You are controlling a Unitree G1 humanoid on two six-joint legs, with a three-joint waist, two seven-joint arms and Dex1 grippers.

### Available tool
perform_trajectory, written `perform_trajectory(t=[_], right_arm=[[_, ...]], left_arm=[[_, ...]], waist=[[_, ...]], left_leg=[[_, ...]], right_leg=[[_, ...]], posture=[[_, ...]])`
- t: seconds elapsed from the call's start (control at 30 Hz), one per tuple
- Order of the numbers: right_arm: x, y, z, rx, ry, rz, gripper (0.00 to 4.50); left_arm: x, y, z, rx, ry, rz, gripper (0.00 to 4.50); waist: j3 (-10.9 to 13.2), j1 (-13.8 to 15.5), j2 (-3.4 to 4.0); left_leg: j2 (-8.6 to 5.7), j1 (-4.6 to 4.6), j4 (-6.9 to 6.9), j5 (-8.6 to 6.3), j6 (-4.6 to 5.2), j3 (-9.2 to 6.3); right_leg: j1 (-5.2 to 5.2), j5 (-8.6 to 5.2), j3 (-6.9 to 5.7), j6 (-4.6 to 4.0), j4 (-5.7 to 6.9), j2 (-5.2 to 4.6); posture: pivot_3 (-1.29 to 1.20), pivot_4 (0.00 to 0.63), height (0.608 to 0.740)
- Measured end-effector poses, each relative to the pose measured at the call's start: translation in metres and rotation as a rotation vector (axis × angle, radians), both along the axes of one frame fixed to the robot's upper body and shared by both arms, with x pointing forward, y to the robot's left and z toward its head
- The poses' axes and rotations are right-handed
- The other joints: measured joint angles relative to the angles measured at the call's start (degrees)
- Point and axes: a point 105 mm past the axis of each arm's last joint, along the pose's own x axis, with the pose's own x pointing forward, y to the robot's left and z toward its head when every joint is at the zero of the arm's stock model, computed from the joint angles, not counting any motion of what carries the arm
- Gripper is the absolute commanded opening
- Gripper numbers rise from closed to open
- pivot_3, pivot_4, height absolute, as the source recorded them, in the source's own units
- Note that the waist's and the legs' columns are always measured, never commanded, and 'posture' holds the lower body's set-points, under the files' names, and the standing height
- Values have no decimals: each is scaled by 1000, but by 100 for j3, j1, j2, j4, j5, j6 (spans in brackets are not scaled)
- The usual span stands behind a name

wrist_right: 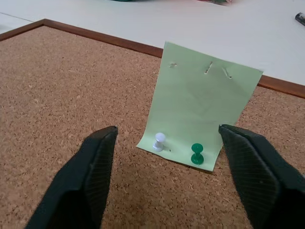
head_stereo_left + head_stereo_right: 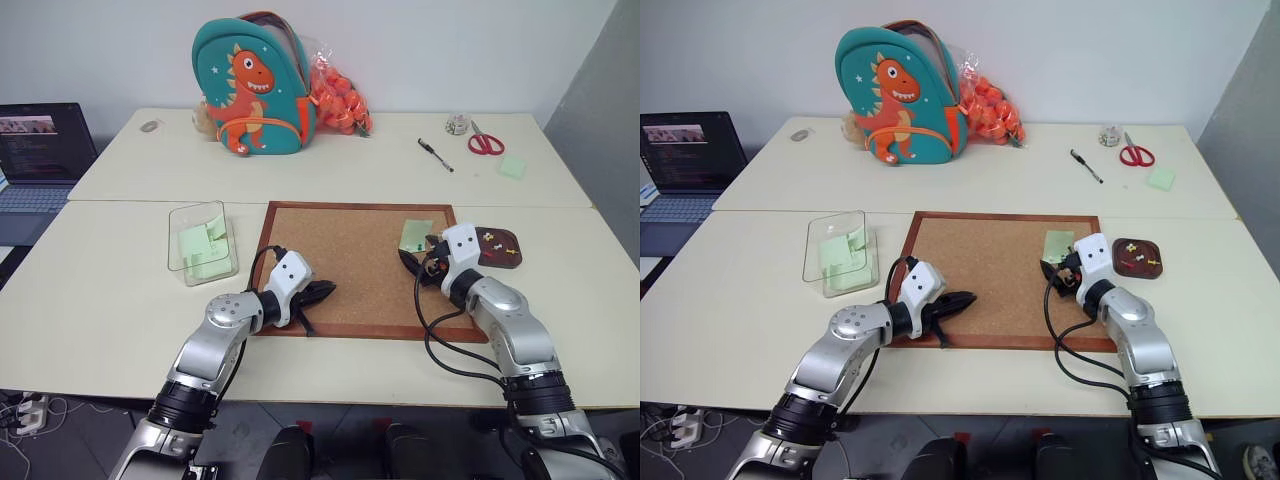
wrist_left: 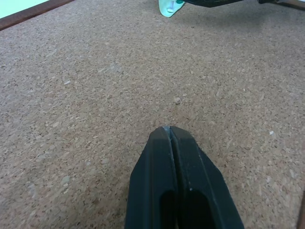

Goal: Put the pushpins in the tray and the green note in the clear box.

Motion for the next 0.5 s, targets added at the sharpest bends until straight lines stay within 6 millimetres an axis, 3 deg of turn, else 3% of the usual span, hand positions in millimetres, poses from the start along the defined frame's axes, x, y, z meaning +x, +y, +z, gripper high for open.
perform_trajectory(t=[0.07,0.5], right_arm=[[0,-2,-1,-8,5,0,2345],[2,-9,-2,-29,4,-1,2345]], left_arm=[[0,0,0,0,0,0,0],[0,0,0,1,0,1,0]], waist=[[0,0,0],[0,-1,0]], left_leg=[[0,0,0,0,0,-1],[0,0,0,0,0,0]], right_leg=[[0,0,-1,0,0,0],[0,0,0,0,0,0]], posture=[[0,150,740],[0,150,740]])
